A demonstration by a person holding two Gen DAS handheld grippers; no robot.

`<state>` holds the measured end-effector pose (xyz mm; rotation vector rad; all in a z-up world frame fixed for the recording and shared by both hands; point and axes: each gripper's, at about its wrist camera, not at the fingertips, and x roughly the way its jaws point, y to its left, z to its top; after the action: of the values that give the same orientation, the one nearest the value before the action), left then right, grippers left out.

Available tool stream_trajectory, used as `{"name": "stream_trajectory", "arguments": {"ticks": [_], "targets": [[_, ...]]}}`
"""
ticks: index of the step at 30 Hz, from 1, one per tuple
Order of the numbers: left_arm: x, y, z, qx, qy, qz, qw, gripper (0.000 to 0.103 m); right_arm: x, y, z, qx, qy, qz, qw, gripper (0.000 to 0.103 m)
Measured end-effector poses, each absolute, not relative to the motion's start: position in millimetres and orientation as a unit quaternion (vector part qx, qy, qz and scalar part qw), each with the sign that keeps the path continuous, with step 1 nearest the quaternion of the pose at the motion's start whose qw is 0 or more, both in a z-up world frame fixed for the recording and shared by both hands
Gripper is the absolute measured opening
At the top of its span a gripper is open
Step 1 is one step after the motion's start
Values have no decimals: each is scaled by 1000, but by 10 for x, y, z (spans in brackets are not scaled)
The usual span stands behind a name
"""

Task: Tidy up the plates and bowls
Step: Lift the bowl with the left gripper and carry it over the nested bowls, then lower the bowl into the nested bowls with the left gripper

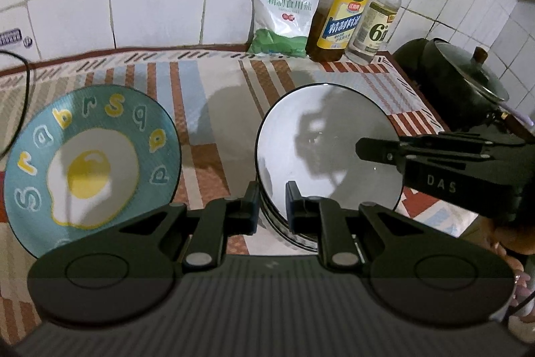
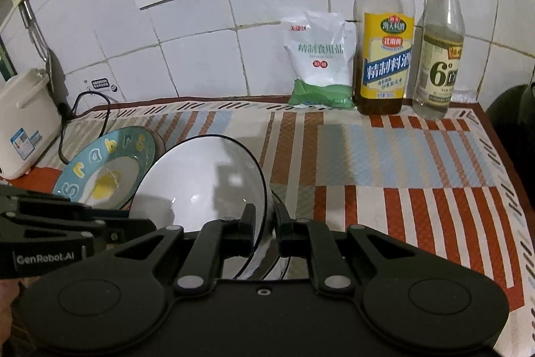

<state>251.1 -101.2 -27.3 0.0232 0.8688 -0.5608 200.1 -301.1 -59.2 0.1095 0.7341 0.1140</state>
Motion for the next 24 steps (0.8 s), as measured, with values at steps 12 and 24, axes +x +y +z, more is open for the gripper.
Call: {"name": "stream_trajectory", "arguments": {"ticks": [12,24], "targets": [[2435,-1022,-244,30,379,-266,886,24,1810,-2983,-575,18,326,43,944,55],[2213,-522,-198,-80,302,-293,904,68,1044,-3348,-679,125,204,146,960,76]]}}
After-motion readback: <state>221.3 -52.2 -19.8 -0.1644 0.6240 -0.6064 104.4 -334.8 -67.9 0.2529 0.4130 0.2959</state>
